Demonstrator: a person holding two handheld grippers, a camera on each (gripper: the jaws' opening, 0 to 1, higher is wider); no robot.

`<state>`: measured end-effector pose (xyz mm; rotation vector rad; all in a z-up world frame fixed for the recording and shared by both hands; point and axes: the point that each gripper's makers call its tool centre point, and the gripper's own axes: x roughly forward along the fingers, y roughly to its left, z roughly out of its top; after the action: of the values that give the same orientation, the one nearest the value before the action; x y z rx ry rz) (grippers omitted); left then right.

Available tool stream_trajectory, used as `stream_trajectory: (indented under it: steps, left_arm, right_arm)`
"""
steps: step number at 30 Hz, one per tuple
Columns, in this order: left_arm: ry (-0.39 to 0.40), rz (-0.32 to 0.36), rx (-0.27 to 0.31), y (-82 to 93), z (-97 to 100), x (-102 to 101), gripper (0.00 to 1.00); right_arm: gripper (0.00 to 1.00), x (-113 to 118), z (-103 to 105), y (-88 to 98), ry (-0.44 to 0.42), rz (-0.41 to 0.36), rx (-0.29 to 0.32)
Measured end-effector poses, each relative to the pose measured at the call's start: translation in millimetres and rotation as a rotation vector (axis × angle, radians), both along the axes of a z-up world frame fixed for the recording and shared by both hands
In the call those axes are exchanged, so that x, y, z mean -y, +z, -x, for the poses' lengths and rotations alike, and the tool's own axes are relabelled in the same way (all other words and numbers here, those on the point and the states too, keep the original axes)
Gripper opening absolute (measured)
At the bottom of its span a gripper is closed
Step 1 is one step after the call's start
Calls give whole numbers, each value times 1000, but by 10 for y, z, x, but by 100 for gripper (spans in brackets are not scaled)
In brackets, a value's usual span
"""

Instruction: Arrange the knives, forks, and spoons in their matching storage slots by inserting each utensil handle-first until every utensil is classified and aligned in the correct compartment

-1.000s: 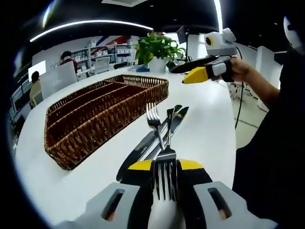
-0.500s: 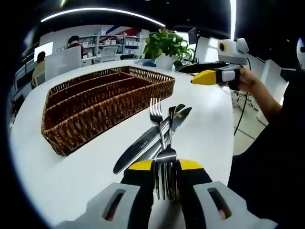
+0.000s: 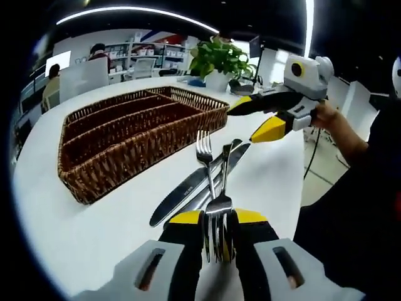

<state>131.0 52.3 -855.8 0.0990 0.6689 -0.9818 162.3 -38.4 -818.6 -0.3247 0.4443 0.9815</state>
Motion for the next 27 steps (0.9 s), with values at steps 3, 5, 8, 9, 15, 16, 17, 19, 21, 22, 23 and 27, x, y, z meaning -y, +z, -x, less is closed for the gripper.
stream_trajectory:
  steps: [3,5,8,9,15,16,17,19,21,22,23,27]
  left_arm:
    - [-6,-9,-3,5,9,-2,17]
    - [-9,-12,-5,7,14,-1,17]
    - [-15,-15,-8,15,20,3,17]
    - [-16,-14,-9,19,22,7,17]
    - [-30,-24,-14,56,39,42,17]
    - [-32,-25,-12,65,38,46,17]
    - [-34,-25,-12,79,37,50,17]
    - [-37,-24,-9,109,34,57,17]
    - [-41,-25,-9,129,38,68,17]
    - [-45,-26,-6,144,38,78,17]
    - [-46,-27,-3,153,31,86,17]
    - [-54,-39,-9,135,27,97,17]
  right_arm:
    - [27,-112,61,-45,57,-28,-28]
    - [26,-159,86,-105,87,-15,-38]
    - [26,-214,120,-188,143,30,-25]
    - [26,-231,129,-204,157,38,-23]
    - [22,-325,142,-278,249,94,38]
    - [21,-341,153,-292,270,106,47]
    - [21,-351,160,-300,283,114,55]
    - [20,-377,170,-317,316,129,81]
    - [16,-397,170,-330,342,139,104]
    - [10,-402,159,-330,369,162,144]
    - [7,-416,180,-356,424,198,181]
    - [5,-429,192,-397,459,237,241]
